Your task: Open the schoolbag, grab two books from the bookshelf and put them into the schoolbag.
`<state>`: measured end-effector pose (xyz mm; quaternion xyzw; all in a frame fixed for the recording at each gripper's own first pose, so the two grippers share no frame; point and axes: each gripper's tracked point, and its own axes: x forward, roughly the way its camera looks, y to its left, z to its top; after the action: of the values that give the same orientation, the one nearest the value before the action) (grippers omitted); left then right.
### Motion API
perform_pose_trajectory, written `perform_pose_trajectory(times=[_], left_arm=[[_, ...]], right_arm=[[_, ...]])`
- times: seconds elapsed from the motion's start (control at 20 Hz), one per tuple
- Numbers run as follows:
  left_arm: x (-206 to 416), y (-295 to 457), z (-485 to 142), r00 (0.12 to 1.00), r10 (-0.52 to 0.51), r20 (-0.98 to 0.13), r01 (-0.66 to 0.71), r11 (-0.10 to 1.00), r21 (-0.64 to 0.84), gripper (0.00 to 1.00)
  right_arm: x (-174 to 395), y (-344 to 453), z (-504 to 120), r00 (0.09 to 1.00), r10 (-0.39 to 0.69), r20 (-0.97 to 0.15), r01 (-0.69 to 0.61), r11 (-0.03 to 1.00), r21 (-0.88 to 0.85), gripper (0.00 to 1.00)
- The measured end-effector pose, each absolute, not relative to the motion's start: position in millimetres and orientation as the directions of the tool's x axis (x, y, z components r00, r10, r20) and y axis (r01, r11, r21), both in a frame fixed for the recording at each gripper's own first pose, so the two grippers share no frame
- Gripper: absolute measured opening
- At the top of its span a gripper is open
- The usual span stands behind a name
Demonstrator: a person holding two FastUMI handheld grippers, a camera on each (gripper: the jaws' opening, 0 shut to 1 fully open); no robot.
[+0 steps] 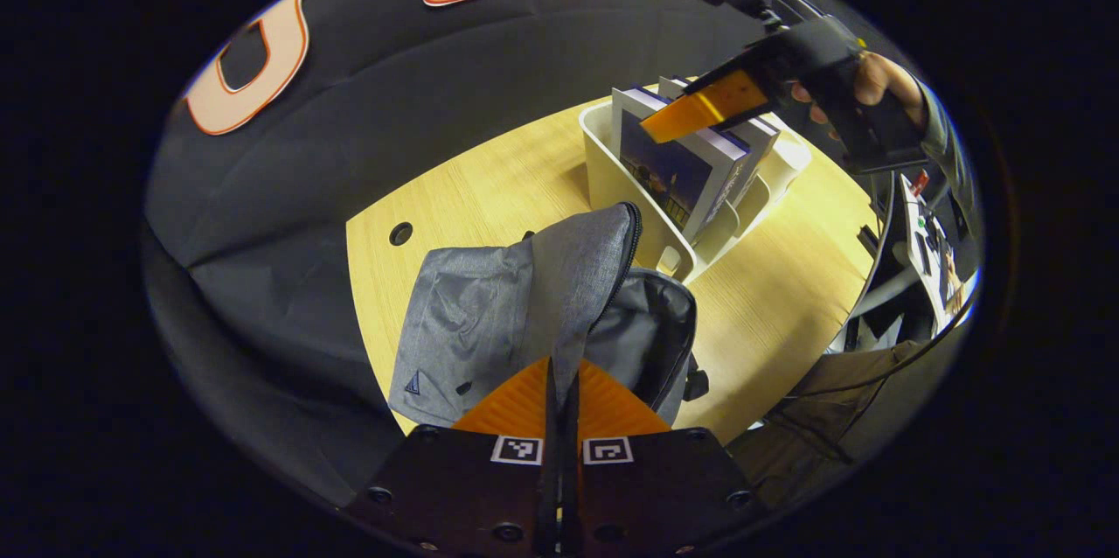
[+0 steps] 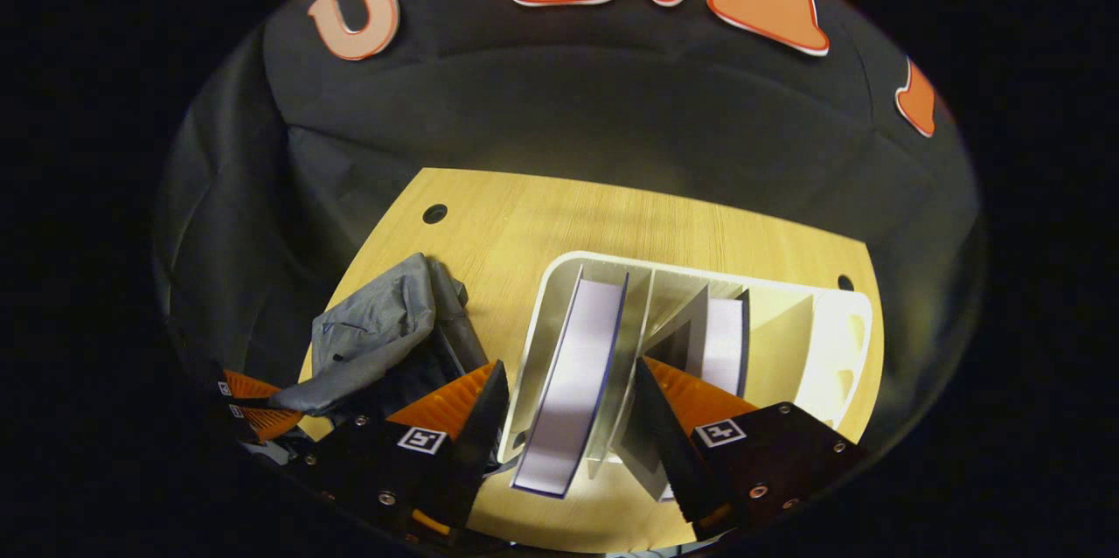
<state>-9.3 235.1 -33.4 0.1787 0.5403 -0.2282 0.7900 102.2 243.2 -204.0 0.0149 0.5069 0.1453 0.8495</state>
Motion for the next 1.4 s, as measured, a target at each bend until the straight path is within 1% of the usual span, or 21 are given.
perform_pose_trajectory(times=[0.05,0.1,0.15,0.2,0.3,0.35,0.4,0.45,0.5,0.55,0.7,0.9,1.3,1.4], left_arm=[[-8.6,236.5,-32.2,0.300,-0.171,-0.939,0.561,0.827,0.028,0.03],[-8.7,238.7,-31.0,0.294,-0.174,-0.940,0.566,0.824,0.024,0.02],[-6.7,240.1,-31.1,0.288,-0.174,-0.942,0.569,0.822,0.022,0.03],[-5.9,240.8,-30.4,0.285,-0.176,-0.942,0.575,0.818,0.021,0.03],[-6.8,239.7,-30.4,0.277,-0.180,-0.944,0.584,0.812,0.017,0.03],[-8.3,240.0,-30.9,0.275,-0.182,-0.944,0.587,0.810,0.015,0.02],[-8.0,239.9,-30.4,0.272,-0.185,-0.944,0.590,0.807,0.012,0.02],[-8.7,240.1,-30.2,0.271,-0.186,-0.944,0.591,0.806,0.011,0.02],[-8.7,239.6,-30.3,0.270,-0.189,-0.944,0.590,0.807,0.007,0.03],[-9.1,240.3,-29.8,0.268,-0.191,-0.944,0.591,0.807,0.004,0.02],[-10.0,241.1,-30.3,0.266,-0.194,-0.944,0.594,0.805,0.002,0.03],[-11.3,242.3,-30.1,0.265,-0.198,-0.944,0.593,0.806,-0.002,0.03],[-9.2,247.3,-24.8,0.271,-0.223,-0.936,0.584,0.811,-0.024,0.03],[-9.3,249.4,-25.9,0.269,-0.229,-0.935,0.589,0.807,-0.028,0.02]], right_arm=[[104.7,243.7,-211.5,0.426,0.248,-0.870,-0.207,0.963,0.173,0.85],[106.1,243.7,-218.1,0.403,0.239,-0.883,-0.189,0.966,0.175,0.77],[104.6,244.5,-224.2,0.380,0.228,-0.897,-0.158,0.971,0.180,0.72],[104.2,245.0,-229.8,0.355,0.223,-0.908,-0.131,0.973,0.188,0.64],[101.8,242.1,-236.5,0.318,0.213,-0.924,-0.045,0.977,0.209,0.52],[105.3,235.4,-236.5,0.318,0.199,-0.927,-0.015,0.979,0.204,0.45],[108.4,233.6,-233.8,0.312,0.211,-0.927,0.005,0.975,0.224,0.33],[105.5,230.7,-230.8,0.305,0.224,-0.925,0.024,0.970,0.243,0.38],[106.6,228.8,-226.2,0.308,0.234,-0.922,0.041,0.965,0.259,0.29],[107.7,224.4,-221.9,0.315,0.240,-0.918,0.051,0.962,0.269,0.36],[106.6,209.5,-201.2,0.351,0.245,-0.904,0.064,0.957,0.284,0.36],[98.1,203.6,-167.9,0.394,0.312,-0.865,0.078,0.926,0.369,0.36],[54.5,169.4,-112.8,0.517,0.375,-0.770,0.056,0.882,0.467,0.35],[39.0,161.0,-108.2,0.540,0.379,-0.752,0.078,0.867,0.492,0.34]])
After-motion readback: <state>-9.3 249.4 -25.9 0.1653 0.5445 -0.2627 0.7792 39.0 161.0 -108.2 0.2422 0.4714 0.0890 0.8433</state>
